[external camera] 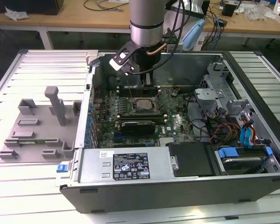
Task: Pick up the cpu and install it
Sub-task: 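Close the cpu cover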
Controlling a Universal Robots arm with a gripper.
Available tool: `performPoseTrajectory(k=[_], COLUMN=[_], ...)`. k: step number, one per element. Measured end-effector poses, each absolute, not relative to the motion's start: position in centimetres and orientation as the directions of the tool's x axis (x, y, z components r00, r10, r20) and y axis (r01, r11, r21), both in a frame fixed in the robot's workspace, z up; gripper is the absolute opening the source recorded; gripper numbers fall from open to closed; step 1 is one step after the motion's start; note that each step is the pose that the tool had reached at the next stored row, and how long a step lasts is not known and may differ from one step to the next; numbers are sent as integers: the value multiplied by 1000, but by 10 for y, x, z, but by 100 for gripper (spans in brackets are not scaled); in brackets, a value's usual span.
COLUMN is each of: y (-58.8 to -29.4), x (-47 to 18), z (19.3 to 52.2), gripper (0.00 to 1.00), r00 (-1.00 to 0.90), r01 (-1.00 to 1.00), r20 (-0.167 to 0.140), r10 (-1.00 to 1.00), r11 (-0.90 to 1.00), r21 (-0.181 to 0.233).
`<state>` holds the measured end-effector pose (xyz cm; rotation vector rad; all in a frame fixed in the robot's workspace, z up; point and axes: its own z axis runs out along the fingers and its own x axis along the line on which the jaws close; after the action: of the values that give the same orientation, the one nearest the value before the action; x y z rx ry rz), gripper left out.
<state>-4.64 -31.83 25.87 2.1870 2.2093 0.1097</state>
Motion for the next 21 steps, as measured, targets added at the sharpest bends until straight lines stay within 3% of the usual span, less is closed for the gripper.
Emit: performPoseTrajectory(k=[21], y=[-318], x=[-36], z=[279], gripper=[11], r00=[-11], r01=[997], r20=[28], r10=[1000], r11=[9], r21=[72])
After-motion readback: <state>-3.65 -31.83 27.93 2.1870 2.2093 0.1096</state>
